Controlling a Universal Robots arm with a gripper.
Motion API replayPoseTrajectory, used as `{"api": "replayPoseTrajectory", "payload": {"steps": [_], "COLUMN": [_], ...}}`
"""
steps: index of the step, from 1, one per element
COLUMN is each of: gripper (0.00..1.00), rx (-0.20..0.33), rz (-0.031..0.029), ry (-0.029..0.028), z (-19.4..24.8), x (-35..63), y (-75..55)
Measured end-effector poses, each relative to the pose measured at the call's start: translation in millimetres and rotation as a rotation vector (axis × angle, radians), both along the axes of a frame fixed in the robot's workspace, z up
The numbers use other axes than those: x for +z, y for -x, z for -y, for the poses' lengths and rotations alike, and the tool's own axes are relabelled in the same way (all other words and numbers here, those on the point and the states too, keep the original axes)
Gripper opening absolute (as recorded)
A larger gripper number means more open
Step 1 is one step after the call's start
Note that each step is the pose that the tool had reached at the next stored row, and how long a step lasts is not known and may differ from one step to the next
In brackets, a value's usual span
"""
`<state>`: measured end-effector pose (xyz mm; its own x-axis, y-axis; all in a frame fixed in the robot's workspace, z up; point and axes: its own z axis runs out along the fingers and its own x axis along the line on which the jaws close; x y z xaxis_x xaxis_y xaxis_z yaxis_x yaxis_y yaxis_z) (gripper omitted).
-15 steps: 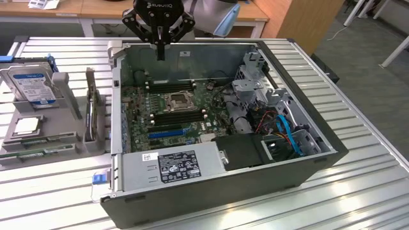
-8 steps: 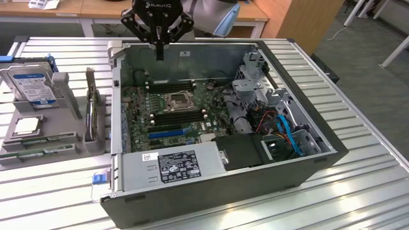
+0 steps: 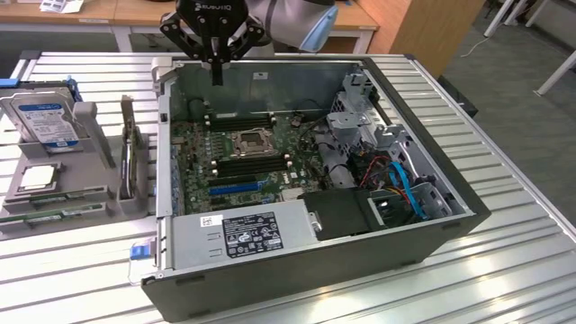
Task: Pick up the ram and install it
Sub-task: 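Reach for the ram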
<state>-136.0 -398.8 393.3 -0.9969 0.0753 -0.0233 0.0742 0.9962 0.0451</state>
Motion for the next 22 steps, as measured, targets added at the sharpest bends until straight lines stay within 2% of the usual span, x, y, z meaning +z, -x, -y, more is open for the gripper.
{"api": "replayPoseTrajectory", "payload": {"steps": [22], "gripper": [0.1], "rx": [0.0], "rz": [0.0], "ry": [0.0], "z": [0.0], "x": [-0.2], "y": [43.9]}}
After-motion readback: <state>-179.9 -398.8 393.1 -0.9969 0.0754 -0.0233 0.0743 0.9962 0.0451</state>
